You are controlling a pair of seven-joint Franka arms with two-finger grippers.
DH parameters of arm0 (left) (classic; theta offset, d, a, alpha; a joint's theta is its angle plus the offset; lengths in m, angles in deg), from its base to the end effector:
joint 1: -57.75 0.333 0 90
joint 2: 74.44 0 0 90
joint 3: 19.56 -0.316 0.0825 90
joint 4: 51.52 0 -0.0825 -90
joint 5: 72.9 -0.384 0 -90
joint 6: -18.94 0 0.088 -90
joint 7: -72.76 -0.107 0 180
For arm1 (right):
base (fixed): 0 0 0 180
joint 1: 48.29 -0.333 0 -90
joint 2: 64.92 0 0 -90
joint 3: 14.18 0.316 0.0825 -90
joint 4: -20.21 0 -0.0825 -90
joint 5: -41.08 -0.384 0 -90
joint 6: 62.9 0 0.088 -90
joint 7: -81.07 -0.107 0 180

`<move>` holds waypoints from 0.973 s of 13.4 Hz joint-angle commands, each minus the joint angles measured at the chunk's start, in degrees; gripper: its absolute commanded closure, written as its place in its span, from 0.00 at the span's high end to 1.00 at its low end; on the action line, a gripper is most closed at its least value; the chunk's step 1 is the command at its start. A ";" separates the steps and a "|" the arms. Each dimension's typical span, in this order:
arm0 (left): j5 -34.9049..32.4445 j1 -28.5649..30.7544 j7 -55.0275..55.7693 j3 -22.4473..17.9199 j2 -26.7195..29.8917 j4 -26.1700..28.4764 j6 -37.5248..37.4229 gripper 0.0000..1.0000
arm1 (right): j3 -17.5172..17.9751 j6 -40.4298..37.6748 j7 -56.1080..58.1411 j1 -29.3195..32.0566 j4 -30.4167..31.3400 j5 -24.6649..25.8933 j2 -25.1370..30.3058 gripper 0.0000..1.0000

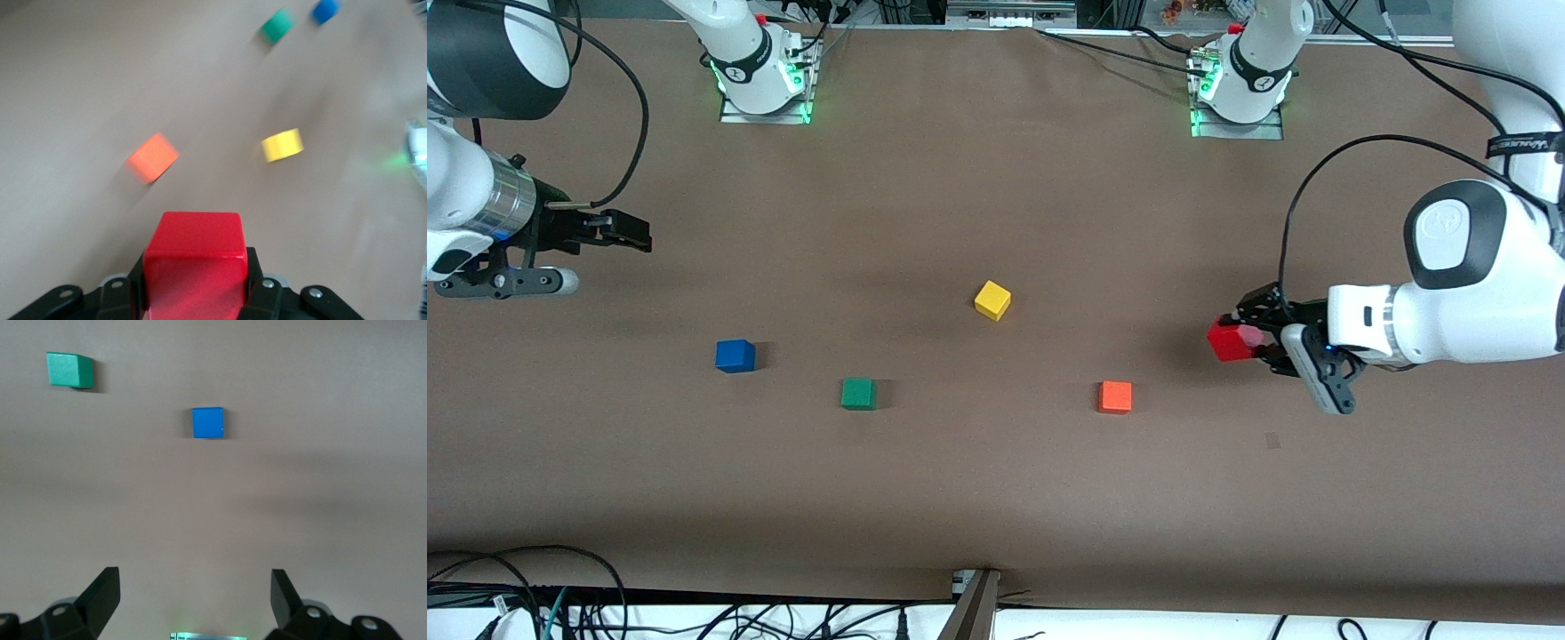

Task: Pass red block to right arm, stack on blue
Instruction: 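Lift the red cube with the left gripper while the right gripper approaches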

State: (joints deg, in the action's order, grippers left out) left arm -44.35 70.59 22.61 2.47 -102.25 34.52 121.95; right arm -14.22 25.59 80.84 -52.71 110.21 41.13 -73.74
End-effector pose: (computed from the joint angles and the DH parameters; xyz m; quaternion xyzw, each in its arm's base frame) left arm 0.6655 -0.1077 0.4086 0.8597 -0.3902 0.0406 0.3272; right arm 0.5878 0.0449 0.5342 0.9953 0.0361 -0.0899 0.0041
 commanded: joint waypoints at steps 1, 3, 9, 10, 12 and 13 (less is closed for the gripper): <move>8.25 -0.97 -9.84 1.09 -2.07 0.18 1.84 0.00 | 0.13 -1.39 0.93 -1.98 -1.05 -2.58 -0.59 1.00; 13.01 -3.17 -15.91 1.00 -3.48 0.17 3.50 0.00 | 0.13 -1.92 0.84 -2.52 -0.97 -10.46 -1.02 1.00; 31.10 -11.43 -41.23 1.44 -9.90 0.53 11.06 0.00 | -0.31 -4.99 1.02 -0.15 -0.35 -43.85 -10.15 1.00; 35.66 -12.83 -44.39 1.35 -9.99 0.61 11.86 0.00 | -0.31 -5.26 1.98 0.47 0.08 -48.43 -11.82 1.00; 40.08 -13.81 -53.34 1.35 -10.69 0.09 13.44 0.00 | -0.31 -5.17 3.65 0.74 1.92 -57.74 -14.63 1.00; 42.27 -13.90 -54.60 1.44 -10.52 0.00 13.54 0.00 | -0.31 -5.08 5.48 0.74 3.93 -63.01 -15.87 1.00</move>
State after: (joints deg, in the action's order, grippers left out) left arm -5.86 56.69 -26.44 3.82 -112.64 35.32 135.01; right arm -14.77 21.33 83.36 -52.66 111.56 -14.59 -88.01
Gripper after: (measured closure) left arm 0.441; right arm 0.000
